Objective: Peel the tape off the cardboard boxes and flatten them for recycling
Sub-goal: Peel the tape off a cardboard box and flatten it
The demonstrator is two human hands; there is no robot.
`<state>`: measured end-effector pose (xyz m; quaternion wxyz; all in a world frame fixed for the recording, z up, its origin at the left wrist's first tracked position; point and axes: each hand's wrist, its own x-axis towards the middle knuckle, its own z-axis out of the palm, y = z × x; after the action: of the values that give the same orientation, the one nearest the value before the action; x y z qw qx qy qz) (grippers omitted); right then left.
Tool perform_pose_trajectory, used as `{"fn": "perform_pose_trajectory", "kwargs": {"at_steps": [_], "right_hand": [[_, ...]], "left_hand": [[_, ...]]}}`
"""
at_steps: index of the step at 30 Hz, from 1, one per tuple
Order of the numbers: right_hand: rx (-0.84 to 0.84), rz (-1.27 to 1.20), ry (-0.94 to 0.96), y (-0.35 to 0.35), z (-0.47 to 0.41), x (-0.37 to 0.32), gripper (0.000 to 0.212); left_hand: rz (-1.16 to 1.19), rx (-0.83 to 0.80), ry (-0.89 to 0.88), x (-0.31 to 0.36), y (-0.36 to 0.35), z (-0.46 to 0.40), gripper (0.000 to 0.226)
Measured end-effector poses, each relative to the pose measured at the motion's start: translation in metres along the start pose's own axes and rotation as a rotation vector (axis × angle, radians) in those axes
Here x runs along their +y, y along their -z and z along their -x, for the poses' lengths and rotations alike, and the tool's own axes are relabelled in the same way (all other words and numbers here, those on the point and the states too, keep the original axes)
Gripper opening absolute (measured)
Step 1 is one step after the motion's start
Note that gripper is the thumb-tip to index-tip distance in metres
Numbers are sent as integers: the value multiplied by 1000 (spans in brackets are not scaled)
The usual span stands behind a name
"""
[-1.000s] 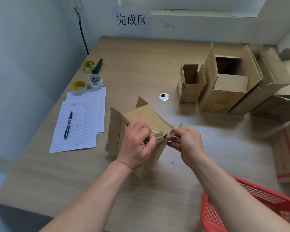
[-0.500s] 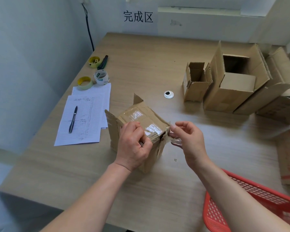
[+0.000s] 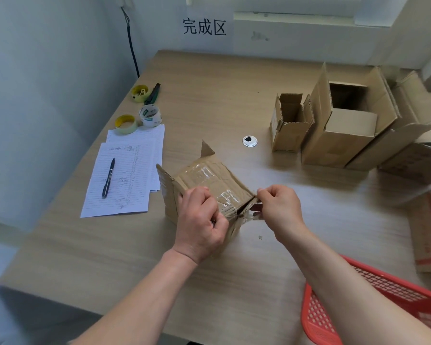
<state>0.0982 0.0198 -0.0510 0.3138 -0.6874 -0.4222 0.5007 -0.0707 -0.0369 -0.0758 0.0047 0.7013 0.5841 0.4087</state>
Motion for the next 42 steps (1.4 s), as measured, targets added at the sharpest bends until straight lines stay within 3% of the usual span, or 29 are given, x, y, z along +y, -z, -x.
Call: {"fn": "perform_pose_trajectory", "kwargs": {"at_steps": [4, 7, 13, 16, 18, 27, 29, 32, 35, 39, 42], "right_hand": [[-26, -573, -291, 3, 12, 0, 25], [-20, -772, -360, 7, 17, 5, 24], [-66, -372, -208, 3, 7, -4, 43], [-89, -283, -208, 0, 0, -6, 27], [-95, -286, -221, 1, -1, -6, 17], [-97, -679, -38, -13, 39, 1, 25], [-135, -641, 59, -15, 48, 12, 17], [-103, -377, 280, -19, 61, 34, 20], [-75, -251, 359, -24, 71, 56, 24], [-103, -324, 204, -23, 63, 71, 24], [-55, -440, -9, -14, 43, 72, 22]], "left_hand": [[-5, 5, 16, -1, -1, 2, 13], [-29, -19, 37, -1, -2, 2, 12], [-44, -58, 27, -1, 0, 4, 10], [-39, -61, 29, -2, 1, 5, 10], [-37, -64, 32, -1, 2, 5, 10], [-87, -70, 95, -2, -5, 2, 12], [-100, -63, 98, -1, -8, 0, 11], [-114, -67, 104, -2, -12, -3, 11], [-124, -77, 122, -4, -15, -8, 14], [-92, -107, 128, -8, -14, -15, 16], [-90, -173, 113, -14, -13, -17, 34]]}}
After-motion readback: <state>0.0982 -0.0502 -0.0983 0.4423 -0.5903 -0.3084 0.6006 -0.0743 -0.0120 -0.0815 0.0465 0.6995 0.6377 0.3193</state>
